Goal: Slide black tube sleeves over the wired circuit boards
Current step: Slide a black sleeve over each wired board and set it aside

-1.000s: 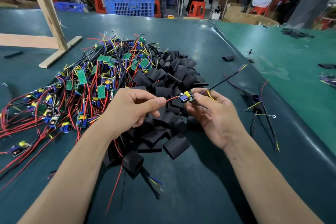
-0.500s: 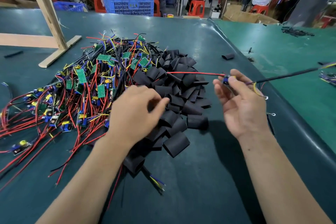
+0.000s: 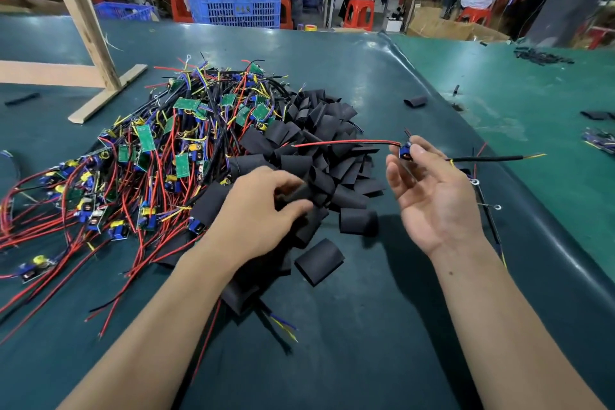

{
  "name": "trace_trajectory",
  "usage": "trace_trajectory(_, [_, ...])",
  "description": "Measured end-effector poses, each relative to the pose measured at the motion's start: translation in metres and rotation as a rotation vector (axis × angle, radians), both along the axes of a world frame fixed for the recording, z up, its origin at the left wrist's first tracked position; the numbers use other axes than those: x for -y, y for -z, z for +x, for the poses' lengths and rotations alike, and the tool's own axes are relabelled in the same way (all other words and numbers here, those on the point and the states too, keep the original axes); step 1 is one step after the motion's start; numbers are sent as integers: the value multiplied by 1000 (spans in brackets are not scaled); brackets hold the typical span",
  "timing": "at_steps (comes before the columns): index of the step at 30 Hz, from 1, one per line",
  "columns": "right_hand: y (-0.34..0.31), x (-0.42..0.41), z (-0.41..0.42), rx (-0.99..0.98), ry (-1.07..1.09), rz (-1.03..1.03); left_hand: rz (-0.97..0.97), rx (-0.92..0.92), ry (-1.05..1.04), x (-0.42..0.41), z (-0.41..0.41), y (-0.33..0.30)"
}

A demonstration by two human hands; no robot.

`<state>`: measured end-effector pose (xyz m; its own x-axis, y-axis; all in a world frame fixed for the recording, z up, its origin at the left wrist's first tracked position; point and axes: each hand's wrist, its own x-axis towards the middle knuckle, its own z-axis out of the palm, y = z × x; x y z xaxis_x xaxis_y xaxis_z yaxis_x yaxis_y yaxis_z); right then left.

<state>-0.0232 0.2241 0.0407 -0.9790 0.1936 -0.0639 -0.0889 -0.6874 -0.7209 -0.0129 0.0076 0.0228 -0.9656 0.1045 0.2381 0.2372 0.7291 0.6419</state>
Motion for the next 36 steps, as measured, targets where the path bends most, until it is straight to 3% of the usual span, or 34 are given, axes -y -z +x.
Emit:
trace_trajectory(5, [-2, 0, 2, 3, -22, -13, 297, -121, 15, 16, 1, -5])
trace_trajectory(11, [-4, -1, 5, -61, -66, 52, 363, -272, -13, 14, 3, -3])
trace_trajectory(25, [-2, -7, 1, -85, 27, 179, 373, -408, 71, 19, -3, 4])
trace_trajectory(36, [0, 6, 7, -146, -71, 258, 229, -403, 122, 16, 0, 1])
